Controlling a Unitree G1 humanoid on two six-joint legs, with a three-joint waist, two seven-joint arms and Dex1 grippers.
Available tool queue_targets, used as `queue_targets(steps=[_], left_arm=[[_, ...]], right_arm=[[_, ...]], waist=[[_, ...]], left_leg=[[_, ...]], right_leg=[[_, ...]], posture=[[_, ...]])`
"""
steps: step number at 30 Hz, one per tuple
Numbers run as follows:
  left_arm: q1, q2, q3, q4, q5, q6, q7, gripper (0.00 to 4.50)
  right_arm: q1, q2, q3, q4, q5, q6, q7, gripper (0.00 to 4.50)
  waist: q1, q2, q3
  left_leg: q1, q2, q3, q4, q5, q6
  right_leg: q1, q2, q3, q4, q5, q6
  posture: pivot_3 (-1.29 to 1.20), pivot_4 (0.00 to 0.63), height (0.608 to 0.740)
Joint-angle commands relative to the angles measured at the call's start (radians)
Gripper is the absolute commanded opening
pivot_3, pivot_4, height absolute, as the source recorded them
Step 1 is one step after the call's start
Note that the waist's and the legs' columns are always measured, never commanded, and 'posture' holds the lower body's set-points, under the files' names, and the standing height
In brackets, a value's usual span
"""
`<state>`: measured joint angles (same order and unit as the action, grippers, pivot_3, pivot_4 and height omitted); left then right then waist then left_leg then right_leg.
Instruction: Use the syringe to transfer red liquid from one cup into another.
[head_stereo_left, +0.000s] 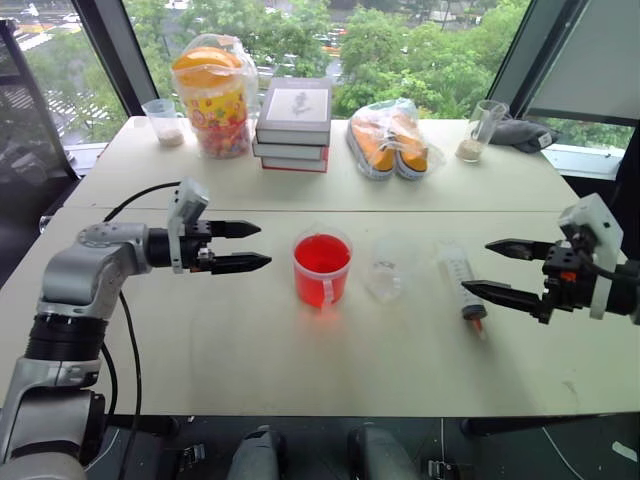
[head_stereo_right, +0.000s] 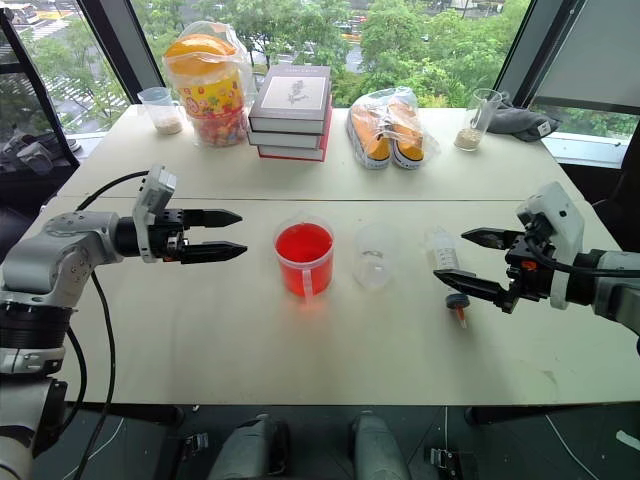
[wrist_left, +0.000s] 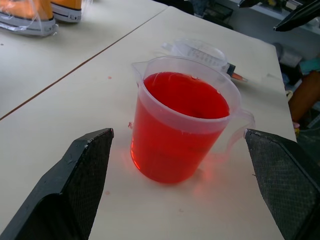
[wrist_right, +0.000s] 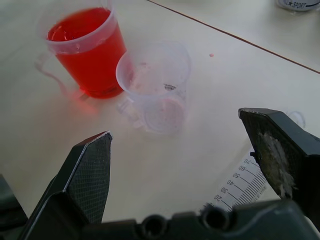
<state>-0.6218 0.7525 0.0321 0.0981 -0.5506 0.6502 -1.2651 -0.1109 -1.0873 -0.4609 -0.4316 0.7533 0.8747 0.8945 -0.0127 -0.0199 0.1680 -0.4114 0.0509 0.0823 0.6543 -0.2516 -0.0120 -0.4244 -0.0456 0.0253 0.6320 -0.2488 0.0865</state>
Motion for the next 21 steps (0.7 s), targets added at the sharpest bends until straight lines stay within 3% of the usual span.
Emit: queue_targets(steps=[1,7,13,18,21], left_arm=[[-0.038,0.016,0.031,0.000,-0.017,0.000,-0.007,4.34],[-0.018,0.011,0.035,-0.016,-0.020,-0.006,0.012,4.34],[-0.019,-0.006,0.028,-0.028,-0.026,-0.002,0.034,4.34],[-0.035,-0.014,0.017,-0.029,-0.030,-0.002,0.021,4.34],[-0.030,-0.037,0.014,-0.027,-0.028,-0.015,0.039,4.34]], right_arm=[[-0.049,-0.010,-0.027,-0.026,0.045,0.029,-0.016,4.45],[-0.095,0.002,0.006,-0.012,0.062,0.057,-0.041,4.45],[-0.250,0.000,0.086,0.044,0.084,0.251,-0.206,4.45],[-0.511,-0.020,0.262,0.163,0.060,0.524,-0.310,4.45],[-0.748,0.034,0.430,0.413,0.028,0.722,-0.333,4.45]], waist=[[0.001,0.000,0.000],[0.001,0.000,0.000],[-0.002,0.000,0.000],[-0.003,0.000,0.000],[-0.006,0.001,0.000]], left_leg=[[0.000,0.000,0.000,0.000,0.000,0.000],[0.000,0.000,0.000,0.000,0.000,0.000],[0.000,0.000,0.000,0.001,0.000,0.000],[-0.001,0.001,0.001,0.004,0.000,0.000],[-0.005,0.001,0.001,0.006,0.000,0.000]], right_leg=[[0.000,0.000,0.000,0.000,0.000,0.000],[0.000,0.000,0.000,0.000,0.000,0.000],[0.000,0.000,0.000,0.001,0.000,0.000],[-0.001,-0.001,0.001,0.002,0.000,-0.002],[-0.004,-0.001,0.000,0.002,0.000,-0.002]], posture=[[0.00,0.150,0.740],[0.00,0.150,0.740],[0.00,0.150,0.740],[0.00,0.150,0.740],[0.00,0.150,0.740]])
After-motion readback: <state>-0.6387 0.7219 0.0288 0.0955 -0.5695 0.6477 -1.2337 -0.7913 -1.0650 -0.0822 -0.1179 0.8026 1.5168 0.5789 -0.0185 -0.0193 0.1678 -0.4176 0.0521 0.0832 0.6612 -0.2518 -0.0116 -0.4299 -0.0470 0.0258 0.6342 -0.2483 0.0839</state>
